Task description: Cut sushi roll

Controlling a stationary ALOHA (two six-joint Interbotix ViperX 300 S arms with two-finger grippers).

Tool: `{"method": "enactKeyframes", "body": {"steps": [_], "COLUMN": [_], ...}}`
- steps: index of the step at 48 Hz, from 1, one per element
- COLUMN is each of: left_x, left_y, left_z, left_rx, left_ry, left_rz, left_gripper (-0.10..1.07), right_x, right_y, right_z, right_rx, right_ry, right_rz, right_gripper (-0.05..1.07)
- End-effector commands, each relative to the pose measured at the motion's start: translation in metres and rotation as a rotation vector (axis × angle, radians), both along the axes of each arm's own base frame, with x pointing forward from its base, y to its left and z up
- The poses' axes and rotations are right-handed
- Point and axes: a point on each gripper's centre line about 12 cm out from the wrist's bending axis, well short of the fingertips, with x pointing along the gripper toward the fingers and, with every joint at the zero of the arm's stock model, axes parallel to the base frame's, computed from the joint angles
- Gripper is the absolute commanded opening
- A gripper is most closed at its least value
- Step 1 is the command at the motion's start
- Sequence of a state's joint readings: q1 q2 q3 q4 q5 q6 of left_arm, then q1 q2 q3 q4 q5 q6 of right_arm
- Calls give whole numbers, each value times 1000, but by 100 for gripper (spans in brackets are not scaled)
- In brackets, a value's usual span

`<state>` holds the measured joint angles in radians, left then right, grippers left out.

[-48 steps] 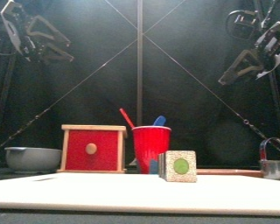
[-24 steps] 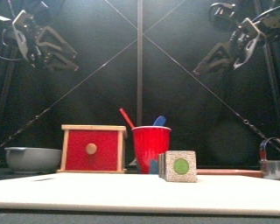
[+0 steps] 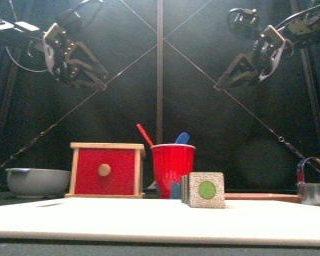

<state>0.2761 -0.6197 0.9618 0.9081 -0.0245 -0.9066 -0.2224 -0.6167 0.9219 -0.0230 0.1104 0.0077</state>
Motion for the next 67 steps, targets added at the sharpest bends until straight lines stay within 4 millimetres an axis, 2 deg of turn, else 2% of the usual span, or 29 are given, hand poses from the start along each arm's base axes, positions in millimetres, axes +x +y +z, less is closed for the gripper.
{"method": "enactKeyframes", "body": {"steps": [1, 11, 16, 37, 53, 61, 67], "left_x": [12, 38, 48, 61, 89, 87, 81], "left_y": [9, 39, 47, 65, 71, 70, 59], "left_z": [9, 20, 24, -5, -15, -19, -17], "left_rx": [-20, -277, -383, -532, -540, -511, -353], "left_ry": [-31, -138, -178, 36, 102, 129, 168], "left_rz": [10, 156, 211, 421, 439, 430, 339], "left_gripper": [90, 90, 90, 90, 90, 90, 90], "right_x": [-1, -5, -9, -24, -30, -29, -23], "right_y": [-1, 2, 3, 5, 6, 6, 3], "right_z": [3, -7, -12, -27, -38, -38, -24], "right_rx": [0, 11, 13, 11, 21, 17, -1], "right_ry": [-28, -13, -3, 20, 47, 48, -1], "right_rz": [-6, -1, -1, -5, -6, -5, -7], "right_gripper": [2, 2, 2, 2, 2, 2, 2]}}
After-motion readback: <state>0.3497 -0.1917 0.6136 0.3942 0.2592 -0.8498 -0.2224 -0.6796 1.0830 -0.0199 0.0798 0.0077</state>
